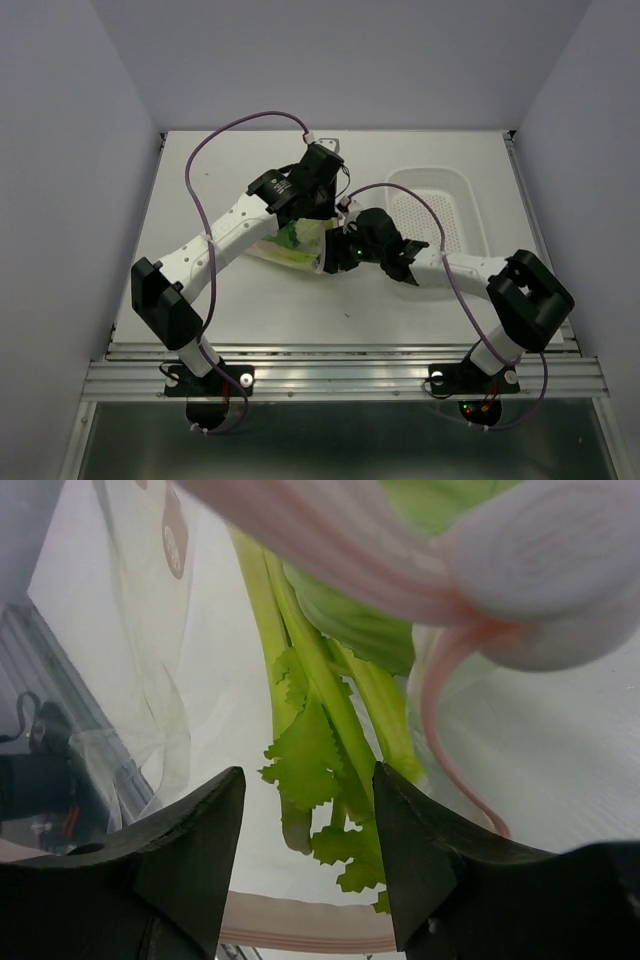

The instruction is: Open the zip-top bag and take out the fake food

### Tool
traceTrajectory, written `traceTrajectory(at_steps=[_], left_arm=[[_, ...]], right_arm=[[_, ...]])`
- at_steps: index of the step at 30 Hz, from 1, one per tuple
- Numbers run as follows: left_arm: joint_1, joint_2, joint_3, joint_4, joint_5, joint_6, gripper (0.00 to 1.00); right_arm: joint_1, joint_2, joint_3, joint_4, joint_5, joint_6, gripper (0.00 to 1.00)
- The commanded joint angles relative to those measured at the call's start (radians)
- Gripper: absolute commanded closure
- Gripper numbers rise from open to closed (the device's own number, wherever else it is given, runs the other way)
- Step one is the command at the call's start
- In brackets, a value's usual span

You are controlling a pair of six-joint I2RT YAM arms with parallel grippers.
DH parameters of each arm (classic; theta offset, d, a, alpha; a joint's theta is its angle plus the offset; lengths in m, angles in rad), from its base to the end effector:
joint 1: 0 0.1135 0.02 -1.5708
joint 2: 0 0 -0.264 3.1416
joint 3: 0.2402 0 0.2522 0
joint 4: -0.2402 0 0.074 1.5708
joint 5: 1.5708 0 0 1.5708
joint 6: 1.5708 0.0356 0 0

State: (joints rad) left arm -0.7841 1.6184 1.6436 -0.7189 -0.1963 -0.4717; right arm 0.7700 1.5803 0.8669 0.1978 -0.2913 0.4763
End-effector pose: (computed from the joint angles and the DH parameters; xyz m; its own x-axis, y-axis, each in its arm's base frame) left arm 0.2596 -0.2491 0.3737 -0.6697 0.0386 -0.7416 0.3167 0.9181 -0.2383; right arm 0.2377 0.2448 0.2093 -0.7025 -0.0695 -0.7082 -0.5897 0.6139 0.5247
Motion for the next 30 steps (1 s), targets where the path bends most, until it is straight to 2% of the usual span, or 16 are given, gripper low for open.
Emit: traceTrajectory(at_steps=[1, 4, 12, 15, 21, 22, 23, 24, 25, 30], left_arm=[[-0.006, -0.045, 0.005, 0.078, 0.011, -0.016, 1.0], [-0.006, -0.045, -0.001, 0.081, 0.012, -0.018, 1.0], [-0.007, -0.049, -0.007, 0.093, 0.014, -0.019, 1.0], [-0.007, -0.054, -0.013, 0.098, 0.011, -0.019, 1.0], [-0.007, -0.061, -0.036, 0.107, -0.014, -0.022, 1.0], [-0.007, -0.061, -0.044, 0.107, -0.021, -0.024, 1.0], [-0.007, -0.061, -0.044, 0.107, -0.025, -0.025, 1.0], [-0.009, -0.061, -0.051, 0.105, -0.028, -0.025, 1.0], [-0.007, -0.063, -0.056, 0.105, -0.037, -0.027, 1.0], [-0.007, -0.071, -0.093, 0.116, -0.043, -0.027, 1.0]], right_arm=[[0.02, 0.029, 0.006, 0.069, 0.018, 0.016, 0.44], [0.02, 0.035, 0.003, 0.092, 0.015, 0.028, 0.48], [0.029, 0.064, 0.017, 0.097, 0.02, 0.035, 0.5], [0.029, 0.075, 0.02, 0.098, 0.017, 0.039, 0.61], [0.029, 0.076, 0.027, 0.095, 0.001, 0.038, 0.78], [0.029, 0.07, 0.027, 0.094, 0.009, 0.035, 0.87], [0.029, 0.067, 0.03, 0.086, 0.009, 0.028, 0.87], [0.029, 0.063, 0.032, 0.077, 0.023, 0.025, 0.95], [0.029, 0.057, 0.04, 0.057, 0.032, 0.021, 0.99], [0.029, 0.009, 0.047, 0.032, 0.049, 0.01, 0.99]])
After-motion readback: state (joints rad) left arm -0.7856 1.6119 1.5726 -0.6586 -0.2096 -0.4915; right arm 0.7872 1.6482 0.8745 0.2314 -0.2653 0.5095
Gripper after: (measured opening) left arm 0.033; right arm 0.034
